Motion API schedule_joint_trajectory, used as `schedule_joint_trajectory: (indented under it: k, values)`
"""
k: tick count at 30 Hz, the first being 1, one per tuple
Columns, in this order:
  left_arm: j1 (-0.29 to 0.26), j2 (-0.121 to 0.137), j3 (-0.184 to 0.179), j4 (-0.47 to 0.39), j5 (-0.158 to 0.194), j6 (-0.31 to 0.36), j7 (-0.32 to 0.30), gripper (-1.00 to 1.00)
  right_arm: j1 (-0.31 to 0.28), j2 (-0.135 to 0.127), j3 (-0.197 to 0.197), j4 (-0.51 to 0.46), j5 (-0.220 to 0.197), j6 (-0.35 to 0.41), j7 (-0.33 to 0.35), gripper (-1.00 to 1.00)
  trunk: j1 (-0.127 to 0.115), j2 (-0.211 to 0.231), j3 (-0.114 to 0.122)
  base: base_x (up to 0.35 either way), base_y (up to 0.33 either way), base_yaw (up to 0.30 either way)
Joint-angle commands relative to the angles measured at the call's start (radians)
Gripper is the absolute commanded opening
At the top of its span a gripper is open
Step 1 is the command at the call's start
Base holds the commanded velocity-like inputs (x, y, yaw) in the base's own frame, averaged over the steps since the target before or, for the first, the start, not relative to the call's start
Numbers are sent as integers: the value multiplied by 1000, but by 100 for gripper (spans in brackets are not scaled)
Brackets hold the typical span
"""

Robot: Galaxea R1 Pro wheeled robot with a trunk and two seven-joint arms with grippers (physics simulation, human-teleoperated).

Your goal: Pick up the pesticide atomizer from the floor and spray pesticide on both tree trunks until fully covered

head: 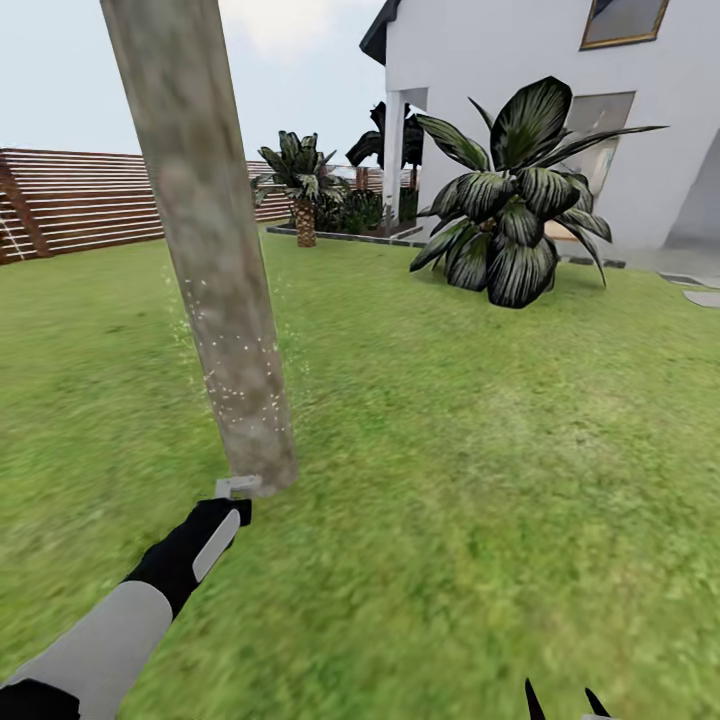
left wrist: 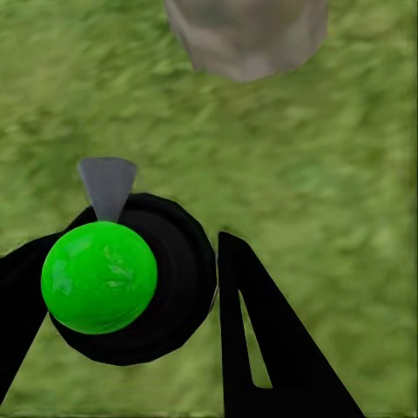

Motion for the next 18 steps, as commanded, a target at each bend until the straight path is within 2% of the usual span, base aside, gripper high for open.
schedule_joint_trajectory:
  k: [1, 5, 7, 10, 12, 15, 16, 18]
  values:
    - [0, -2, -1, 1, -5, 1, 0, -100, 0, -1, 0, 0, 0, 0, 0, 100, 0, 0, 0, 27, -61, 35]
    - [-12, -3, -1, -22, -8, 14, 2, -100, 0, -1, 0, 0, 0, 0, 0, 100, 0, 0, 0, 6, -15, 9]
    - [-25, -5, 0, -27, -7, 26, 49, -100, 0, -1, 0, 0, 0, 0, 0, 100, 0, 0, 0, 1, -2, 1]
    - [-101, -9, 2, -32, 6, 100, 133, -100, 0, -1, 0, 0, 0, 0, 0, 100, 0, 0, 0, 0, 0, 0]
    - [-162, -10, 2, -37, 6, 155, 146, -100, 0, -1, 0, 0, 0, 0, 0, 100, 0, 0, 0, 0, 0, 0]
    - [-197, -6, 2, -40, 3, 195, 150, -100, 0, -1, 1, 0, 0, 0, 0, 100, 0, 0, 0, 0, 0, 0]
    - [-205, 3, 11, -41, 4, 201, 152, -100, 0, -1, 0, 0, 0, 0, 0, 100, 0, 0, 0, 0, 0, 0]
    - [-208, 11, 70, -41, 2, 205, 152, -100, 0, -1, 0, 0, 0, 0, 0, 100, 0, 0, 0, 0, 0, 0]
